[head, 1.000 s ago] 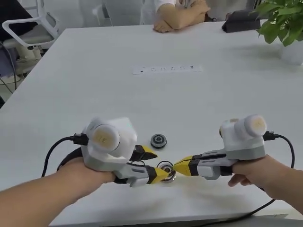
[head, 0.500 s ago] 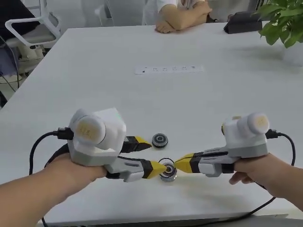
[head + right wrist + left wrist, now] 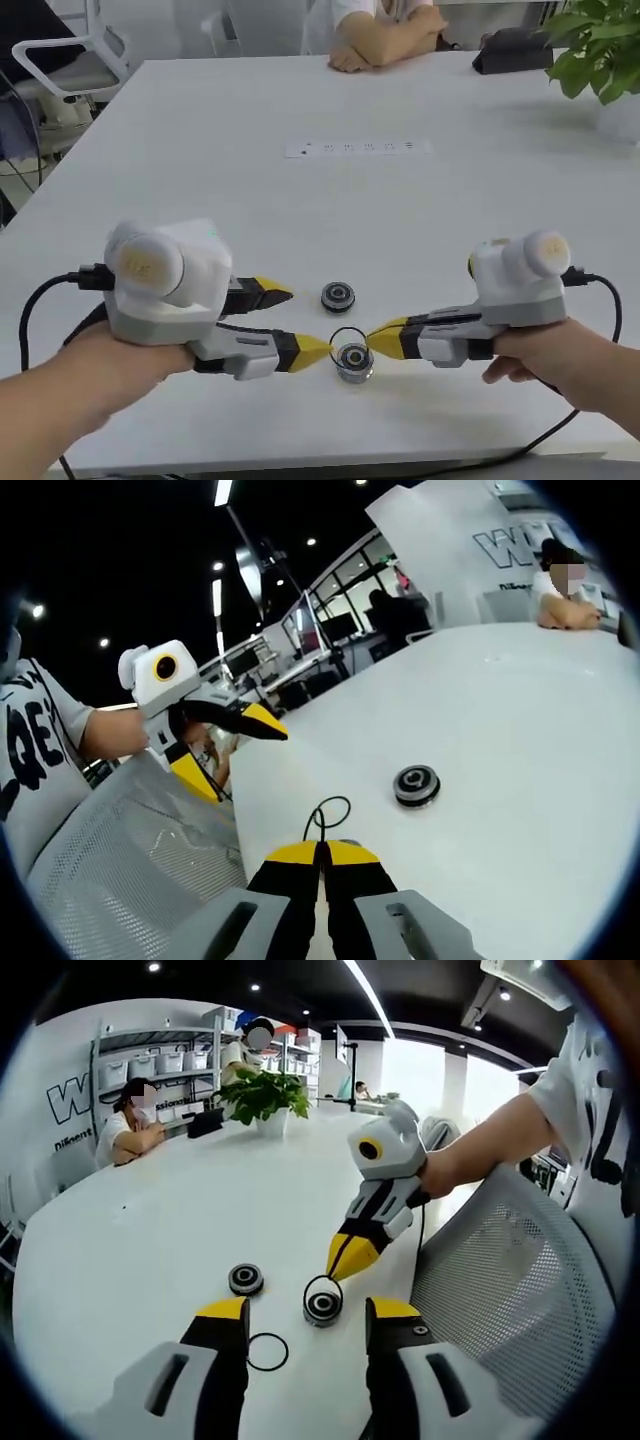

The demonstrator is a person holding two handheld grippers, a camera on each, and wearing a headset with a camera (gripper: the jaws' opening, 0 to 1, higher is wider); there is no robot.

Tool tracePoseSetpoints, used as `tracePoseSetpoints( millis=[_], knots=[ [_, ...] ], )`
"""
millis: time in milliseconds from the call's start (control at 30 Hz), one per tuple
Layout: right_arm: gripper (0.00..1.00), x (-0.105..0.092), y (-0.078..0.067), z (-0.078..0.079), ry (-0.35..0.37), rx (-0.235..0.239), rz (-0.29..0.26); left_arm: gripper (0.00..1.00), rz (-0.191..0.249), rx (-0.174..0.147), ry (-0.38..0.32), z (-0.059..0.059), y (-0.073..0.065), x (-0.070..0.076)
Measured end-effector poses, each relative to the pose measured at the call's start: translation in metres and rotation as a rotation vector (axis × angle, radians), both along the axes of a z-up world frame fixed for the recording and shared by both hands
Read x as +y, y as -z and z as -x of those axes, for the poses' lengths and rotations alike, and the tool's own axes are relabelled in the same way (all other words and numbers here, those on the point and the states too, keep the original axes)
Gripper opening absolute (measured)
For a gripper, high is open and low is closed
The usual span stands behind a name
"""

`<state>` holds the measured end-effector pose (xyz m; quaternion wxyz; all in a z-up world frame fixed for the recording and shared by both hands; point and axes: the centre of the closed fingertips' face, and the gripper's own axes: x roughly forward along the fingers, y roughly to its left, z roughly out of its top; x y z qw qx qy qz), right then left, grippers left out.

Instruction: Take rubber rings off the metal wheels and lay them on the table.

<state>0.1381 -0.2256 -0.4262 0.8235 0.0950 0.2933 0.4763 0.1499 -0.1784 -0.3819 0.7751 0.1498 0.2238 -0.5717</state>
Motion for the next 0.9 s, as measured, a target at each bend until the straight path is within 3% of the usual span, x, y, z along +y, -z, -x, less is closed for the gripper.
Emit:
tracePoseSetpoints(
  millis=[400,900],
  knots=[
    [0.0,0.011,-0.007,-0.004,-0.031,-0.016,0.005,0.48,0.01,0.004,-0.019,0.006,-0.006,0.016],
    [0.0,0.027,-0.016,-0.006,-0.065,-0.025,0.01,0.51,0.015,0.008,-0.071,0.003,-0.01,0.042]
  ],
)
